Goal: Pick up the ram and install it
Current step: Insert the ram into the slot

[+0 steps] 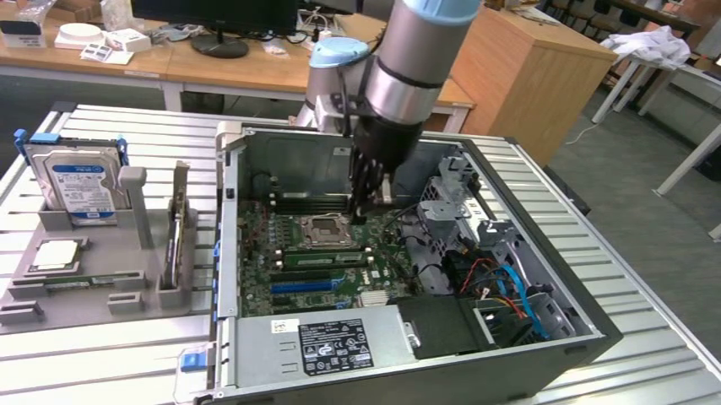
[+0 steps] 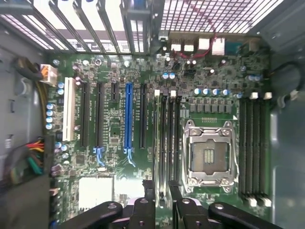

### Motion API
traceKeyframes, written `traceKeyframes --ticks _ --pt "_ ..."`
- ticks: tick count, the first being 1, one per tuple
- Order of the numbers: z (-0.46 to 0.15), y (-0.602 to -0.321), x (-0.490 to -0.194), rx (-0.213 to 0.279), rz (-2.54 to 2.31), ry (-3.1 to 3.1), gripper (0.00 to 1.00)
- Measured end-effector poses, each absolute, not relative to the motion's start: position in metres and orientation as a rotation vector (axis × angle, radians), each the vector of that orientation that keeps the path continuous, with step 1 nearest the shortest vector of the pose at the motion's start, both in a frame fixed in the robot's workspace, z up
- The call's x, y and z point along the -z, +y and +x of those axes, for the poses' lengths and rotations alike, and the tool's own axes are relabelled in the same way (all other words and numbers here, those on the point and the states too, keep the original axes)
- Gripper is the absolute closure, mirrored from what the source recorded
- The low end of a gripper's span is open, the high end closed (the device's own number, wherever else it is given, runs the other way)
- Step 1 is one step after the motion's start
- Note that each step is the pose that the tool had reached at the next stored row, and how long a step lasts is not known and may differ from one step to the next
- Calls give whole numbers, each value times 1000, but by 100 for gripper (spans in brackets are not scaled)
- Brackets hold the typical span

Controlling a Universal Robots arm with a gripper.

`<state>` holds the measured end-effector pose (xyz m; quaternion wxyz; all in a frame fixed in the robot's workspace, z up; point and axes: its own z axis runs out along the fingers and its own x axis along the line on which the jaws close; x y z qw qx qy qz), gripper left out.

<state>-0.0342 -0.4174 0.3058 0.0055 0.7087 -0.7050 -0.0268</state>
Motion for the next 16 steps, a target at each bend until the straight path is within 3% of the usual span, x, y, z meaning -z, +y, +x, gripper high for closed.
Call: traceKeyframes --ticks 16 --pt "-34 -417 -359 83 2219 -2208 75"
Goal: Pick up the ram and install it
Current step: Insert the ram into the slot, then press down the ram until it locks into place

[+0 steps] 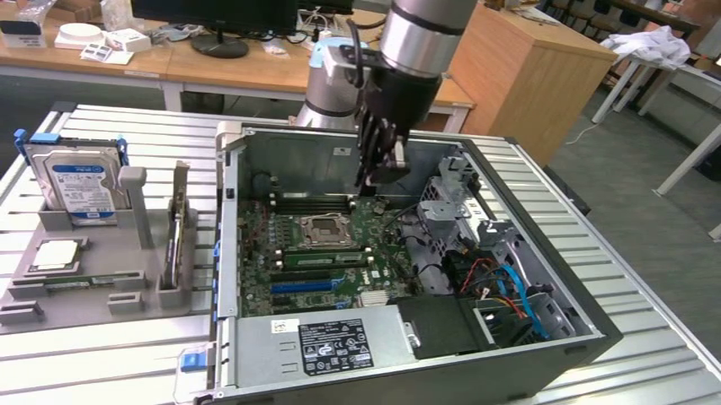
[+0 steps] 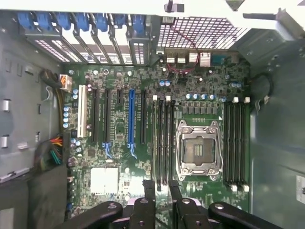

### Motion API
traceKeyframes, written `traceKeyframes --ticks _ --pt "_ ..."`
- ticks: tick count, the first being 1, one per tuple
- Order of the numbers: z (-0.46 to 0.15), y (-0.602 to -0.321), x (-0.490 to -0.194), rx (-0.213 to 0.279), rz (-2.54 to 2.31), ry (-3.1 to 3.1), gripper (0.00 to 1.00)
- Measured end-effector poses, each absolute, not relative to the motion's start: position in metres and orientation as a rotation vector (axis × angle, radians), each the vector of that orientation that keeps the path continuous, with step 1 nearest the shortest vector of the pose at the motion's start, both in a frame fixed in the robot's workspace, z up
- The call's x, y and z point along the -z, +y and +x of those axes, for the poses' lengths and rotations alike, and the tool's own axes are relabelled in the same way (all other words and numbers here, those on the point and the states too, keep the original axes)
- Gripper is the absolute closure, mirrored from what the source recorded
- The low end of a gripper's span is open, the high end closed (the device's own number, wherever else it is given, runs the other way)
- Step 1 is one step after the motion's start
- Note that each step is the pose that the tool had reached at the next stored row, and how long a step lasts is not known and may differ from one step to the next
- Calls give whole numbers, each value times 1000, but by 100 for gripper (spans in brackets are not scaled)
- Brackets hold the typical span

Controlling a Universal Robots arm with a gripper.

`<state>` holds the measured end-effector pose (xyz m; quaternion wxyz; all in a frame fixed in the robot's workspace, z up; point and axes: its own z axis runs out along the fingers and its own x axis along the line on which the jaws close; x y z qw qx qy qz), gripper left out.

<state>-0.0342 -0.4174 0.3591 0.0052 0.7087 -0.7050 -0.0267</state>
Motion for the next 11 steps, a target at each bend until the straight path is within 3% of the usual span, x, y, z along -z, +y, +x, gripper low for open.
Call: traceKeyframes --ticks 11 --pt "-34 -417 -366 83 2219 -2208 75"
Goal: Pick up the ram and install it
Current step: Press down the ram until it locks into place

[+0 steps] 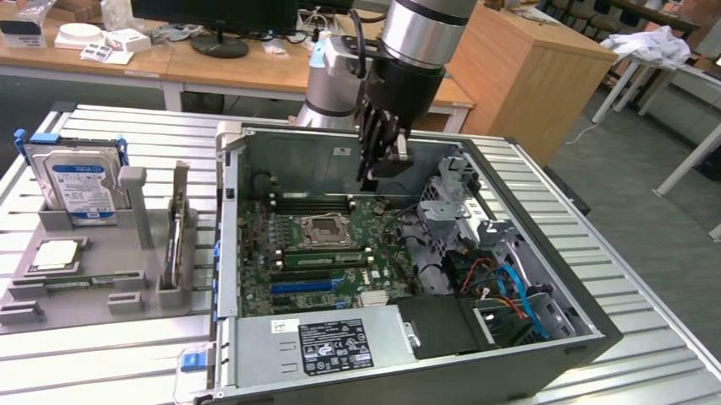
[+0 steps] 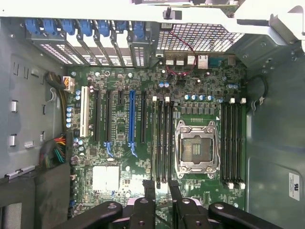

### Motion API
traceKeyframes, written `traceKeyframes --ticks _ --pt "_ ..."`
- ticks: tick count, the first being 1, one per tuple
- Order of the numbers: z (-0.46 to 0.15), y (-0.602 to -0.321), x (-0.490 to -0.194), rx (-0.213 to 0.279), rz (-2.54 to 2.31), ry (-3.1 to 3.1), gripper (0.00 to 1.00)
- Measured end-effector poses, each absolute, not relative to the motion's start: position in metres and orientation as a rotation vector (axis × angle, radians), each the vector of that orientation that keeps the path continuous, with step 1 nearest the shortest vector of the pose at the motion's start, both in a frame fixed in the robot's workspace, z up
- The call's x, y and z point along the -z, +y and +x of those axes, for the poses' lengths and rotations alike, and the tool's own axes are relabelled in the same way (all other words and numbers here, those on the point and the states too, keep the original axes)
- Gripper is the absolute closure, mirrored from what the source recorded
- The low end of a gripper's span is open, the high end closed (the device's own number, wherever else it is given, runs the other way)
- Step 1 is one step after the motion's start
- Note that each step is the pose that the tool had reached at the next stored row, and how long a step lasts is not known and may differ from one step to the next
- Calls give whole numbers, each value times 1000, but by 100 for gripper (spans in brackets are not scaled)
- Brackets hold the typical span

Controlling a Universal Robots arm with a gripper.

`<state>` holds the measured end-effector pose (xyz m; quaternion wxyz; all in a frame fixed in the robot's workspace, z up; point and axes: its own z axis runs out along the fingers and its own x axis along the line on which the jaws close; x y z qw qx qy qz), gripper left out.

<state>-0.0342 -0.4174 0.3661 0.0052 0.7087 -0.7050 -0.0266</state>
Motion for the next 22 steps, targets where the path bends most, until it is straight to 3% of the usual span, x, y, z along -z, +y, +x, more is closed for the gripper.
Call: traceKeyframes --ticks 8,10,22 --pt "-34 -417 -366 83 2219 -2208 76" --pt "-34 -417 -366 83 2219 -2208 89" --pt "-28 -417 -366 83 2219 -2208 89"
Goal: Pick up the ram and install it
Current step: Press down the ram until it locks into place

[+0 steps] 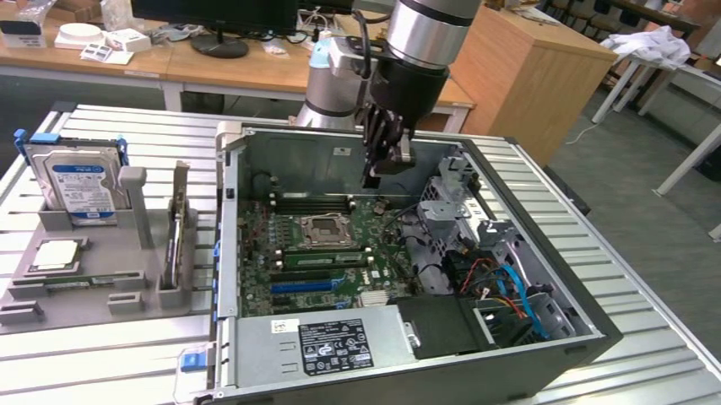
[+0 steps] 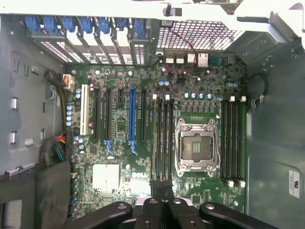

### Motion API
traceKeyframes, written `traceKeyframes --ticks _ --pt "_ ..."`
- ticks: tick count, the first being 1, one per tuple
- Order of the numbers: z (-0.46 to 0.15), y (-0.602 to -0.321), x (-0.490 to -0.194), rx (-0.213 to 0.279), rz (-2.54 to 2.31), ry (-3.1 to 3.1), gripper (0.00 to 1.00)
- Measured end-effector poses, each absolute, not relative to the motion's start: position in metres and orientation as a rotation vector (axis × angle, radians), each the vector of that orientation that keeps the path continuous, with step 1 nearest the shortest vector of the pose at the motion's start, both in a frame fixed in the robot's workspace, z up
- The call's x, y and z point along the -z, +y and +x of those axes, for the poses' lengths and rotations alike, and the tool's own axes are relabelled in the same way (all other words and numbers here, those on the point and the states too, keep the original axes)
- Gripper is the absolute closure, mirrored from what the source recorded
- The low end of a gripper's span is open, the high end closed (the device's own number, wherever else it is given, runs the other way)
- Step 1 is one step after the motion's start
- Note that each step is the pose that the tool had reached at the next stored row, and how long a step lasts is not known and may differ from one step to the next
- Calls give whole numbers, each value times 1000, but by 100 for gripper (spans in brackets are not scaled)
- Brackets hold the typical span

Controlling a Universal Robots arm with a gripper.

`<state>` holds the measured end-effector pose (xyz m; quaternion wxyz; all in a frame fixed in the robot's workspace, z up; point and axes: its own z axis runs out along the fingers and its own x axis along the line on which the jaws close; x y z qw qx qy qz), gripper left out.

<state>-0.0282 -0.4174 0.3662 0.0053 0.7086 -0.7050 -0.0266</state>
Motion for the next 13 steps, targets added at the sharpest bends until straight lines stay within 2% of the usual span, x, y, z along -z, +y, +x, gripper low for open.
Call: traceKeyframes --ticks 13 --pt "-4 -417 -366 83 2219 -2208 89"
